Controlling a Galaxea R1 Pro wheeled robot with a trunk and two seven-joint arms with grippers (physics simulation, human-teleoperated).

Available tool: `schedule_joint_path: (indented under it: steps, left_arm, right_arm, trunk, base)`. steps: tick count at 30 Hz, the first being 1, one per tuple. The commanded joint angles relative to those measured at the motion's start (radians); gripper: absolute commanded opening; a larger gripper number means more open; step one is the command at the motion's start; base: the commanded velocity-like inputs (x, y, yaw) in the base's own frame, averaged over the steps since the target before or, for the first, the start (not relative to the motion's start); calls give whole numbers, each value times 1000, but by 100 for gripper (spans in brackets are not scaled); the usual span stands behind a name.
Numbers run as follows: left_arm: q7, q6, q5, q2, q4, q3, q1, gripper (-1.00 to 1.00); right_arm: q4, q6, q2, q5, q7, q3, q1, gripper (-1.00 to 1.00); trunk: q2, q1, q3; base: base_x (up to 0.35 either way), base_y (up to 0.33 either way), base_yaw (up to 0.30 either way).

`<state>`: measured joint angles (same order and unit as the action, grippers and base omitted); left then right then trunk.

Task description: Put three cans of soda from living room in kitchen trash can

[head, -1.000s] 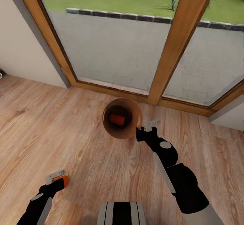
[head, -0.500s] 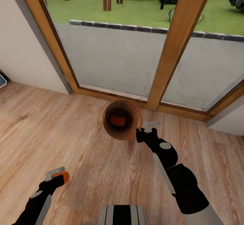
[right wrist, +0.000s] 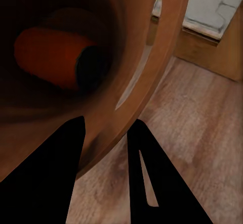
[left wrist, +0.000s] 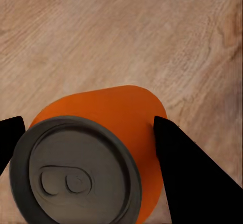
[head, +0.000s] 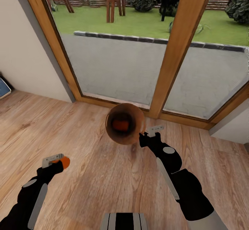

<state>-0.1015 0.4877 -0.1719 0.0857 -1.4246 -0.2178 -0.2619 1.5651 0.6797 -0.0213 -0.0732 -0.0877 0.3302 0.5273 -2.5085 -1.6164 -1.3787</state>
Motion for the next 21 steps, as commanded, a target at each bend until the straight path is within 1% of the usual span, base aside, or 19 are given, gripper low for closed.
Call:
schedule_joint_path:
  steps: [1,2,3,4,6,7,9,13,15,17,20,21]
  left_arm:
    - [6,12,3,1,-5,0,0,-100]
    - [20,38,2,2,-11,0,0,-100]
    - [70,90,1,3,-18,0,-1,-100]
    - [85,101,1,3,-19,-1,-1,-100]
    - [152,135,0,2,-28,-2,-2,-100]
    - [198,154,0,3,-35,-3,-3,-100]
    - [228,165,0,3,-40,-3,-3,-100]
    - [267,173,0,4,-47,-4,-4,-100]
    - [307,175,0,4,-61,-5,-5,-100]
    - [322,176,0,4,-70,-6,-5,-100]
    - [346,192,0,4,-105,-7,-6,-100]
    - [360,208,0,6,-121,-7,-8,-100]
  right_arm:
    - [1,-1,0,-3,2,0,-2,-100]
    - [1,0,0,-3,2,1,-8,-100]
    - [1,0,-1,-3,2,1,-23,-100]
    - [0,0,-1,-3,2,1,-27,-100]
    - [0,9,0,-3,2,1,-40,-100]
    - [-1,21,0,-3,2,0,-50,-100]
    - [-2,40,0,-3,2,0,-56,-100]
    - [-2,73,-1,-3,2,-1,-60,-100]
    - [-2,93,0,-3,2,-1,-62,-100]
    - [-2,102,1,-3,2,-1,-62,-100]
    - [-2,126,2,-3,2,-1,-62,-100]
    - [-2,137,2,-3,2,-1,-62,-100]
  trunk:
    - [0,0,4]
    - [0,1,8]
    - [1,1,12]
    - [1,2,16]
    - [1,3,23]
    - [2,3,27]
    - [2,4,35]
    - [3,6,50]
    - [3,7,58]
    - [4,8,66]
    - [5,9,78]
    - [5,9,81]
  base:
    - [0,0,0]
    - [0,0,0]
    - [0,0,0]
    - [0,0,0]
    - [0,0,0]
    - [0,0,0]
    - [0,0,0]
    - [0,0,0]
    - [0,0,0]
    - [0,0,0]
    - [0,0,0]
    - [0,0,0]
